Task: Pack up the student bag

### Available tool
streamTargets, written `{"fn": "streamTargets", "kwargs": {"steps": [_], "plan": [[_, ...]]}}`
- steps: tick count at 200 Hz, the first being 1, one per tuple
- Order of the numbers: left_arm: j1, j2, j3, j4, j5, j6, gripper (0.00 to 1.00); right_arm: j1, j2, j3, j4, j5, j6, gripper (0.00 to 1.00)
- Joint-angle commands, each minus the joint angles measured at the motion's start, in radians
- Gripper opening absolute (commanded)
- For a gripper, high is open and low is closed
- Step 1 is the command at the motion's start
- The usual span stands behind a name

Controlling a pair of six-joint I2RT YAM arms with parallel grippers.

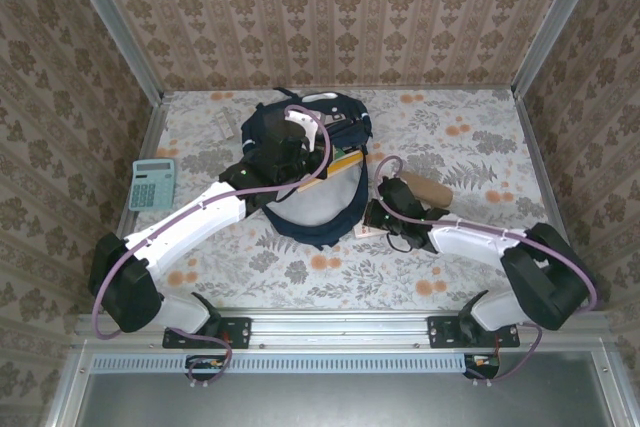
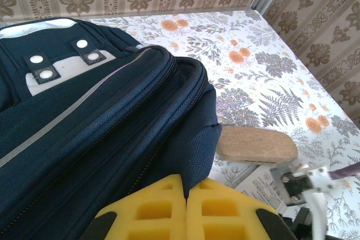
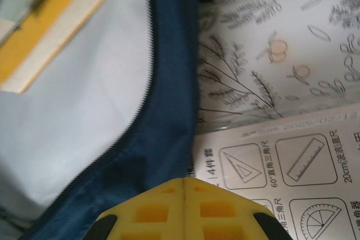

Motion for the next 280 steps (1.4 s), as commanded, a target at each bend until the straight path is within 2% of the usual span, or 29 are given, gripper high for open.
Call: {"fn": "streamTargets", "kwargs": {"steps": [1,36,62,123,148,156,169,184,203,220,280], "plan": [[-0.013,-0.038,0.032,0.054,0.026,-0.004,0.01,0.011,0.062,-0.004,0.029,0.057,0.05,0.0],[-0.013,-0.038,0.032,0.052,0.026,-0.003,0.01,0.017,0.176,0.019,0.065,0.023,0.066,0.0],[-0.012,-0.044,0.03,0.051,0.02,-0.001,0.01,0.025,0.176,-0.001,0.031,0.016,0.068,0.0],[-0.011,-0.043,0.032,0.053,0.025,-0.004,0.01,0.027,-0.035,-0.142,-0.234,0.076,0.014,0.0],[-0.013,-0.041,0.032,0.053,0.027,-0.005,0.01,0.024,-0.217,-0.164,-0.361,0.107,-0.001,0.0],[-0.013,-0.041,0.032,0.052,0.028,-0.007,0.01,0.024,-0.282,-0.165,-0.397,0.119,0.001,0.08],[-0.013,-0.041,0.033,0.053,0.03,-0.007,0.01,0.024,-0.383,-0.167,-0.457,0.16,0.01,0.38],[-0.015,-0.044,0.034,0.052,0.031,-0.009,0.01,0.014,-0.478,-0.18,-0.497,0.196,0.026,0.49],[-0.016,-0.051,0.031,0.053,0.03,-0.008,0.01,-0.03,-0.542,-0.221,-0.5,0.183,0.055,0.51],[-0.016,-0.053,0.032,0.054,0.031,-0.009,0.01,-0.077,-0.552,-0.278,-0.422,0.121,0.082,0.51],[-0.018,-0.063,0.03,0.055,0.03,-0.007,0.02,-0.129,-0.442,-0.338,-0.207,0.071,0.148,0.45]]}}
